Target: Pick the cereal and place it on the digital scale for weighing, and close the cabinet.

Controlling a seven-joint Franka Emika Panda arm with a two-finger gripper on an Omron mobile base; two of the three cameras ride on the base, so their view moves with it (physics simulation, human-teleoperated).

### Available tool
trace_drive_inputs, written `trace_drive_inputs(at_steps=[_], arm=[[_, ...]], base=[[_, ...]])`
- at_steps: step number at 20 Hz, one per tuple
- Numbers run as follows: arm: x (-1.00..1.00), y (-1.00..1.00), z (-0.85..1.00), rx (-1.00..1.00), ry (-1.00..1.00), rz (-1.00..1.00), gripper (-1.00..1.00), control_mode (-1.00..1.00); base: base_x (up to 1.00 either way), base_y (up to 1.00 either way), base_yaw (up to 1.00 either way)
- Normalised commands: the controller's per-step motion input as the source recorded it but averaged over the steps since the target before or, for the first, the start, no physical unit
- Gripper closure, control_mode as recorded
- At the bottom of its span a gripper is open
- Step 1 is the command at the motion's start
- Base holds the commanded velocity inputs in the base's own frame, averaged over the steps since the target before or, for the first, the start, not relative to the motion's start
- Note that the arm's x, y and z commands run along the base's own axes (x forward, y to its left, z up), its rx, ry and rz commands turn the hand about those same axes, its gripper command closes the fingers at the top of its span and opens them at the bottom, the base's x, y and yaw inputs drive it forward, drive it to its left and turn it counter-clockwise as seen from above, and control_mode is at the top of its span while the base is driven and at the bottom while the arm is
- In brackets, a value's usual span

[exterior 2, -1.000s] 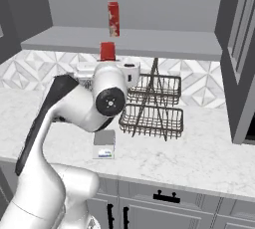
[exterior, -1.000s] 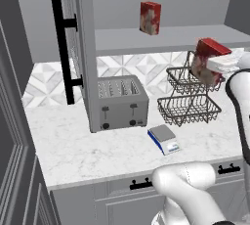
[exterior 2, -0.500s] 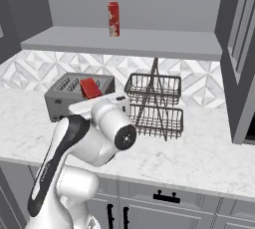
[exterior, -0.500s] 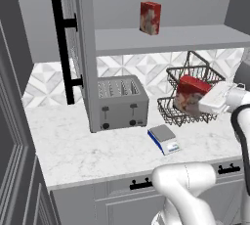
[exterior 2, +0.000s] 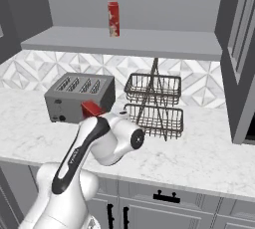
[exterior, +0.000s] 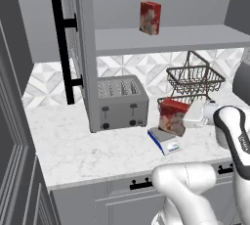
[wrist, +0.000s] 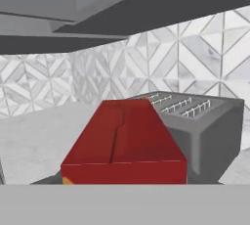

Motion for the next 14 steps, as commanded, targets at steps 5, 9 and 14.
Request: trace_drive_inputs(at_steps=[5,9,14], arm=[[0.86,0.0,-0.7,0.0,0.03,0.14,1.0,-1.0],[0.87,0.0,-0.44,0.0,0.01,0.01,1.0,-1.0],[0.51,0.0,-0.27,0.0,0.0,-0.03,1.0,-1.0]], base=[[0.0,0.0,0.0],[0.0,0.0,0.0],[0.0,0.0,0.0]])
